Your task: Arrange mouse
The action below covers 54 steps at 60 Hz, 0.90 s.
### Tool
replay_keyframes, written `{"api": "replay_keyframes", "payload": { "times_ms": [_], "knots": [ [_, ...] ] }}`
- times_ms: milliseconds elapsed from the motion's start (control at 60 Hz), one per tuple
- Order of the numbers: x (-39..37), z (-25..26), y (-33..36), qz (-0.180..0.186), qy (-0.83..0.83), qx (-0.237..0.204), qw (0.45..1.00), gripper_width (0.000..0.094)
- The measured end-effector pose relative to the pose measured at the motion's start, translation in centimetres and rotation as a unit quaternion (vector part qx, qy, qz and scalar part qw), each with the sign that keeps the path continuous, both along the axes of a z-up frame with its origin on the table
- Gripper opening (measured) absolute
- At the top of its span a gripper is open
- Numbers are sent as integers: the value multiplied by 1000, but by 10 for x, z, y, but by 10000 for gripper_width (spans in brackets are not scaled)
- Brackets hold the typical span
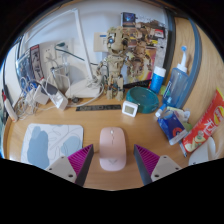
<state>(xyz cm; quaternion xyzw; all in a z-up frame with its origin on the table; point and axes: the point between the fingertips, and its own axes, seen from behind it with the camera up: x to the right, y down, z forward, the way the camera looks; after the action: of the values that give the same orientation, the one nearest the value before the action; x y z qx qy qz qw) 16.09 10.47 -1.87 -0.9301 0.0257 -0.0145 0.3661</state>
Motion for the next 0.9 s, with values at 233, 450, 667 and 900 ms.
{"api": "replay_keyframes", "payload": {
  "times_ms": [233, 450, 667, 900],
  "knots": [
    [-2, -3, 22, 0, 12, 1, 1000, 447],
    [-3, -4, 19, -7, 15, -12, 1000, 267],
    [3, 7, 14, -37, 11, -22, 999, 265],
    [2, 177, 24, -64, -7, 105, 992, 266]
  ]
}}
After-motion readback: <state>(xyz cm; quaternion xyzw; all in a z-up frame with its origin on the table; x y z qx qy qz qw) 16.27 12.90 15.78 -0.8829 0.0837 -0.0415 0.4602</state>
